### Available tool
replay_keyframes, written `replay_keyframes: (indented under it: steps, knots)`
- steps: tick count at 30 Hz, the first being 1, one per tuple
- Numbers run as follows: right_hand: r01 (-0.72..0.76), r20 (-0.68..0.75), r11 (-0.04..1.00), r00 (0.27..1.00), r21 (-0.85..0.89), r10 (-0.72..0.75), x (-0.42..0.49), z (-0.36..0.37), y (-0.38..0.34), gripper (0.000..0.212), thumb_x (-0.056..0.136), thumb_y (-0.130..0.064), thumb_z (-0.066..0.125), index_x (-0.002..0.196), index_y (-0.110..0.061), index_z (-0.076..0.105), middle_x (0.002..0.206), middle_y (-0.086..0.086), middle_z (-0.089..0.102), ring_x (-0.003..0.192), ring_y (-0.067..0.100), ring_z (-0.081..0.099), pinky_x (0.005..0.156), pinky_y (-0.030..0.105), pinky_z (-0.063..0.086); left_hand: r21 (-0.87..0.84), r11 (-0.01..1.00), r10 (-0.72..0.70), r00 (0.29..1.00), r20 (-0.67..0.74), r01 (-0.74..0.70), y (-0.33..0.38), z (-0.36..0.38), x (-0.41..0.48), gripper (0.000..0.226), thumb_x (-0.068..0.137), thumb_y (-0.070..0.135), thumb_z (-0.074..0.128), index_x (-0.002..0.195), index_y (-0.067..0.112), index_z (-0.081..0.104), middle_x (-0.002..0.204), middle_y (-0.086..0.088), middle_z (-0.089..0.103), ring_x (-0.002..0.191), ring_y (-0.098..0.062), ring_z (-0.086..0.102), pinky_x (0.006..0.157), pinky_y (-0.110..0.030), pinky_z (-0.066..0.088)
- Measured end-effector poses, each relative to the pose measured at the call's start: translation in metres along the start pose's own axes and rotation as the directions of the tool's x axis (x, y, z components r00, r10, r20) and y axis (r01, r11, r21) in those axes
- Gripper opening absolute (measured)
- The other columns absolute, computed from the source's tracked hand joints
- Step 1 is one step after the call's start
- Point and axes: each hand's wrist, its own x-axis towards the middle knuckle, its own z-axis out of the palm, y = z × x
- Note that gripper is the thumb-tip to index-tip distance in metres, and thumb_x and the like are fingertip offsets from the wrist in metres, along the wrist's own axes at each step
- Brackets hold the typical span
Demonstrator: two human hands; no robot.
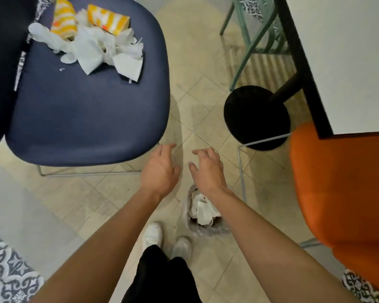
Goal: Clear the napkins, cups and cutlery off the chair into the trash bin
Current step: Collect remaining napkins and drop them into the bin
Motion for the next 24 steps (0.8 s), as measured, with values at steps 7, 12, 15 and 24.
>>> replay_keyframes:
  steps: [7, 12, 15, 24]
  knots:
    - [0.091, -0.016, 0.996, 0.996, 0.003, -0.091, 0.023, -0.021, -0.077, 0.040, 0.090, -0.022, 0.054, 0.129, -0.016, 0.049, 0.129, 0.005, 0.046, 0.122, 0.022, 0.037, 0.103, 0.033, 0.027, 0.033, 0.999, -0.035, 0.994, -0.103, 0.039, -0.016, -0.075, 0.014, 0.050, 0.087, 0.018, 0.056, 0.134, 0.012, 0.041, 0.134, -0.009, 0.047, 0.119, -0.029, 0.043, 0.097, -0.037, 0.036]
    - [0.117, -0.035, 0.993, 0.992, -0.003, -0.117, 0.048, -0.031, -0.129, 0.039, 0.092, -0.026, 0.053, 0.130, -0.017, 0.048, 0.130, 0.004, 0.045, 0.126, 0.021, 0.036, 0.106, 0.034, 0.029, 0.051, 0.997, -0.050, 0.992, -0.112, 0.056, -0.037, -0.121, 0.033, 0.051, 0.088, 0.021, 0.056, 0.135, 0.012, 0.039, 0.136, -0.009, 0.045, 0.121, -0.029, 0.041, 0.097, -0.041, 0.038]
    - [0.134, -0.029, 0.990, 0.990, -0.031, -0.135, 0.066, -0.033, -0.161, 0.038, 0.093, -0.028, 0.051, 0.129, -0.017, 0.048, 0.129, 0.004, 0.045, 0.123, 0.022, 0.037, 0.105, 0.034, 0.030, 0.065, 0.995, -0.062, 0.992, -0.114, 0.070, -0.056, -0.151, 0.050, 0.051, 0.089, 0.024, 0.055, 0.136, 0.013, 0.039, 0.137, -0.009, 0.044, 0.122, -0.028, 0.041, 0.098, -0.040, 0.039]
    - [0.144, -0.030, 0.988, 0.989, -0.047, -0.146, 0.115, -0.038, -0.229, 0.038, 0.094, -0.029, 0.049, 0.130, -0.018, 0.047, 0.131, 0.004, 0.043, 0.124, 0.021, 0.036, 0.109, 0.035, 0.028, 0.073, 0.988, -0.124, 0.985, -0.120, 0.134, -0.100, -0.210, 0.095, 0.050, 0.090, 0.026, 0.054, 0.136, 0.015, 0.038, 0.138, -0.006, 0.043, 0.125, -0.026, 0.038, 0.099, -0.038, 0.036]
